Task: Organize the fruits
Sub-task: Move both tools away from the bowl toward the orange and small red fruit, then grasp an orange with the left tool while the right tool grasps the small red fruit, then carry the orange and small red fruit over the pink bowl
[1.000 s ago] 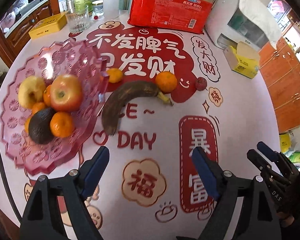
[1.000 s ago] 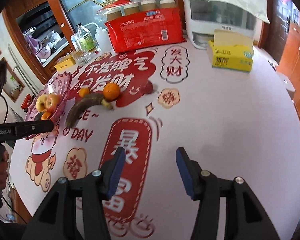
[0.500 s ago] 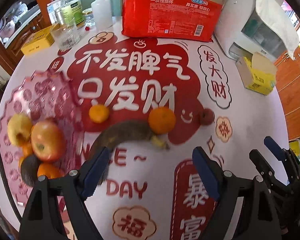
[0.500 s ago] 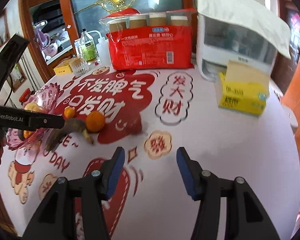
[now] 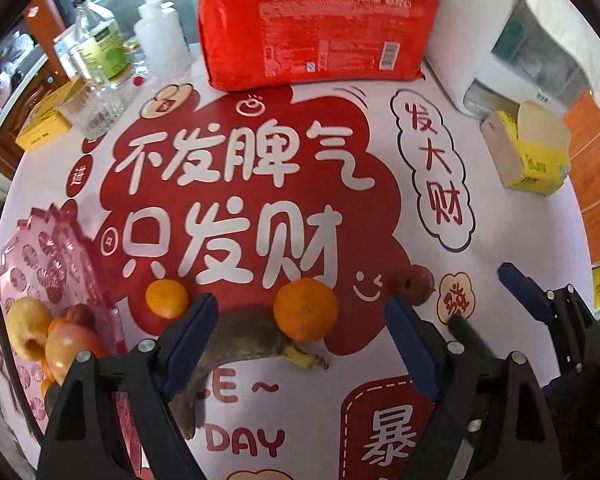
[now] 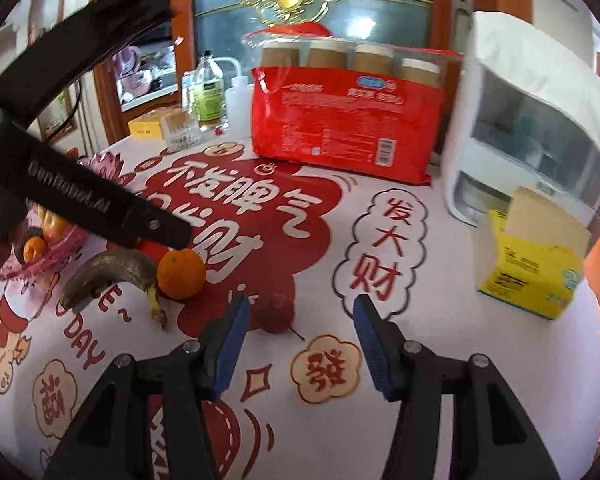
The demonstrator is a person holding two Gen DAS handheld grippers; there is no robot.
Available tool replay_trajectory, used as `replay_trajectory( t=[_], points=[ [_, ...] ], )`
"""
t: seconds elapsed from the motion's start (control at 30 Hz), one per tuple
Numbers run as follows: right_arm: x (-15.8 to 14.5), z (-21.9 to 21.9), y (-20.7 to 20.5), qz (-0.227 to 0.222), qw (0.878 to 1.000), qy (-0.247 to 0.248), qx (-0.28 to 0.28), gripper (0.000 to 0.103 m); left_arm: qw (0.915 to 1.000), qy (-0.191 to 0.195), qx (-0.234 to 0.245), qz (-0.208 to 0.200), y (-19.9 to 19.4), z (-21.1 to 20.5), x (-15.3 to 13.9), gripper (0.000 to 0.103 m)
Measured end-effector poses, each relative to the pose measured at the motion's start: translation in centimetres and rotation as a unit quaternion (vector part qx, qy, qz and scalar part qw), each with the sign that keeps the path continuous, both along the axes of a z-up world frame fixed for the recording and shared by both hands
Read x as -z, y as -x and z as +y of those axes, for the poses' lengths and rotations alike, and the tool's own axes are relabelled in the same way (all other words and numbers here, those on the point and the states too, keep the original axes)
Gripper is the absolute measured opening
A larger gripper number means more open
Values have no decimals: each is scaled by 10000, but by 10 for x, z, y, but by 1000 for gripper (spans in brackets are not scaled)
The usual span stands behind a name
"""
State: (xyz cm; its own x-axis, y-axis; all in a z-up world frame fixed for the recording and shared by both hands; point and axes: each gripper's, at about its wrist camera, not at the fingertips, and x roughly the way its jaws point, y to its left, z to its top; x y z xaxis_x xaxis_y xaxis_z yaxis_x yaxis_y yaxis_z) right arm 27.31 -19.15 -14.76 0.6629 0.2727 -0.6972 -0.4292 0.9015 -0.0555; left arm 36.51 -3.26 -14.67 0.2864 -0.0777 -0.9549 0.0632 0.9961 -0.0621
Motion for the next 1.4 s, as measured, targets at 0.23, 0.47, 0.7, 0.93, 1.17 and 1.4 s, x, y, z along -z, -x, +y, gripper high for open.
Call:
replay_trajectory(
  t=[0.23,0.47,0.7,0.93,1.17,1.4],
  points=[
    [21,11,-9,19,10000,33,-26,54,9994,-125,187,248,-11,-9,25,84],
    [39,11,-17,287,9995,-100,52,54,9982,-263,307,436,-18,-11,43,84],
    [42,18,-23,371,9992,-139,81,43,9970,-308,498,499,-21,-18,52,73],
    [44,22,-22,315,9994,12,113,31,9962,-270,634,531,-18,-20,60,50],
    [42,17,-19,396,9990,69,181,31,9975,-45,592,372,-14,-12,60,44],
    [27,9,-5,438,9986,109,286,31,9977,150,650,153,5,-11,36,44]
  ],
)
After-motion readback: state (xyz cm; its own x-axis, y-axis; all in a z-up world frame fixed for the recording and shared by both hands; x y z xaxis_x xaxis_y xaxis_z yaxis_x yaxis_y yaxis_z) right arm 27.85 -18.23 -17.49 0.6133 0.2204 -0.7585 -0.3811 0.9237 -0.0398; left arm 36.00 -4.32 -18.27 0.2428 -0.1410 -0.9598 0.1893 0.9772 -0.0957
